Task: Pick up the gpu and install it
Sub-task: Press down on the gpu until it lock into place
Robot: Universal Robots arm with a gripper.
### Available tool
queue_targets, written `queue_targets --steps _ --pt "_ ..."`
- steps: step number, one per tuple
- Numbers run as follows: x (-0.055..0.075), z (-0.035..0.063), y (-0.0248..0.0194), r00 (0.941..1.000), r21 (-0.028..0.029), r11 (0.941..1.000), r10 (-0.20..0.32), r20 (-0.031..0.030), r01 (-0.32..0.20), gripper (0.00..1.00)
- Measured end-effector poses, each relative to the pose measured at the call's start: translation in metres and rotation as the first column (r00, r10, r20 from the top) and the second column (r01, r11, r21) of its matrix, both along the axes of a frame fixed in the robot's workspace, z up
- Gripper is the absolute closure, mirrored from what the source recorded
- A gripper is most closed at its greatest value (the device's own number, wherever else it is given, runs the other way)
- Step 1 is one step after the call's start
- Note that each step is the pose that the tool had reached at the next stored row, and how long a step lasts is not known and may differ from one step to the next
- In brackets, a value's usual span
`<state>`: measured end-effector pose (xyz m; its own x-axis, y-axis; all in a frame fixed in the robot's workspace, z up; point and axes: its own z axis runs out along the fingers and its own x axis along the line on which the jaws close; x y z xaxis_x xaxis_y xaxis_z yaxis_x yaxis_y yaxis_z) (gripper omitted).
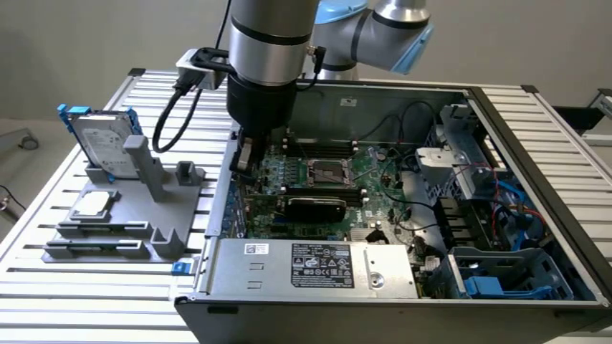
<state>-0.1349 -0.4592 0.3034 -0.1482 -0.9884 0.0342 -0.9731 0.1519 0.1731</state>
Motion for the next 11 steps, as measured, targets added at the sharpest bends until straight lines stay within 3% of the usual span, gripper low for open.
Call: queue_targets --steps 11 --pt "-0.0010 -0.0047 0.0000 1.0000 -0.0003 1.0000 -0.009 -0.0023 0.009 0.89"
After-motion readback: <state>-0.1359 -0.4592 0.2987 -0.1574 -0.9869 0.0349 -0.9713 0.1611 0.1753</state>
